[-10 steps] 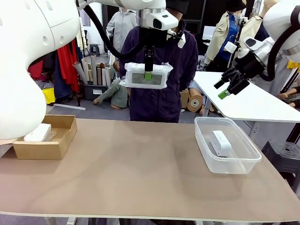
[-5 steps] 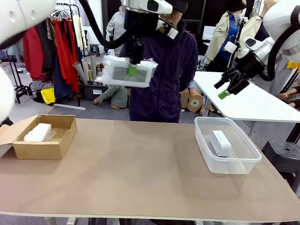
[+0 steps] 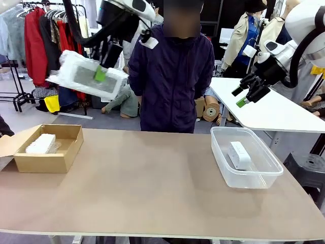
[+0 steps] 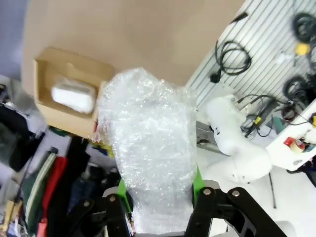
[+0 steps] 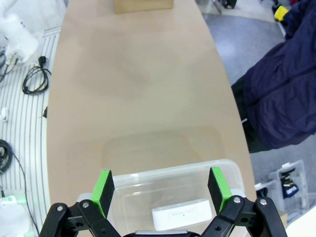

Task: Separate and place wrapped and unwrapped clocks.
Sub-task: If the picked Digital clock is wrapped, place it in the Package Box ; if not, place it in the Organizing box.

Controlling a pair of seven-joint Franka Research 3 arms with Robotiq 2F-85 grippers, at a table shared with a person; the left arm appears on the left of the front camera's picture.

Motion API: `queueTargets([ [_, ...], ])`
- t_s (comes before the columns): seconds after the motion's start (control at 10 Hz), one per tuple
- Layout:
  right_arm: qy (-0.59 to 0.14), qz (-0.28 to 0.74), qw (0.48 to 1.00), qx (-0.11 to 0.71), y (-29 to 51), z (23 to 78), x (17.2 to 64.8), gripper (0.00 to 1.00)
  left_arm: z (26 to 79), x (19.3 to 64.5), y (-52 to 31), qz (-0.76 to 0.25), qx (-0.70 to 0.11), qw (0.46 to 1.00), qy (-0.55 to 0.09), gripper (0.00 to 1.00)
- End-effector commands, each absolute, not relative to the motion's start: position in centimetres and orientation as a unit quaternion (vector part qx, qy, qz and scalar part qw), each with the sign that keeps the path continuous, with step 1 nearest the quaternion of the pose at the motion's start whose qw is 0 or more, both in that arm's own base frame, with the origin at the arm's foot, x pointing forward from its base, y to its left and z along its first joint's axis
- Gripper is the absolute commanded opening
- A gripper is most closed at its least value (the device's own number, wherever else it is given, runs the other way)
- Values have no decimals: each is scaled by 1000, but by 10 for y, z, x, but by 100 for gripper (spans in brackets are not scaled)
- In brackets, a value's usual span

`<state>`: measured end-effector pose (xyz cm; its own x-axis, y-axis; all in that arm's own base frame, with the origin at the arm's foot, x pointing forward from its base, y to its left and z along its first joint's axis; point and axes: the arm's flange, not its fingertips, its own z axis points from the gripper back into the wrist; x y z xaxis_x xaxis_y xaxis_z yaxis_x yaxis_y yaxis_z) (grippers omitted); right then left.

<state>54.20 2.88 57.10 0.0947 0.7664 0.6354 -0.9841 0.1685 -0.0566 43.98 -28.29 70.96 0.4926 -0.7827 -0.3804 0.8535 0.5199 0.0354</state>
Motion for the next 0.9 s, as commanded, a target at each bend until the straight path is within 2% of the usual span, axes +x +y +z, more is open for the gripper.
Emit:
queueTargets([
  [0.0,-277,615,712,198,29,573,543,100,704,426,-265,-446,69,877,163,0],
  [0.2,-277,615,712,198,29,573,543,100,688,417,-234,-413,22,895,169,0],
  [0.3,-277,615,712,198,29,573,543,100,680,415,-226,-405,26,902,147,0],
  [0.6,-277,615,712,198,29,573,543,100,677,426,-197,-365,107,925,16,0],
  [0.8,-277,615,712,198,29,573,543,100,676,429,-179,-326,139,934,-37,0],
])
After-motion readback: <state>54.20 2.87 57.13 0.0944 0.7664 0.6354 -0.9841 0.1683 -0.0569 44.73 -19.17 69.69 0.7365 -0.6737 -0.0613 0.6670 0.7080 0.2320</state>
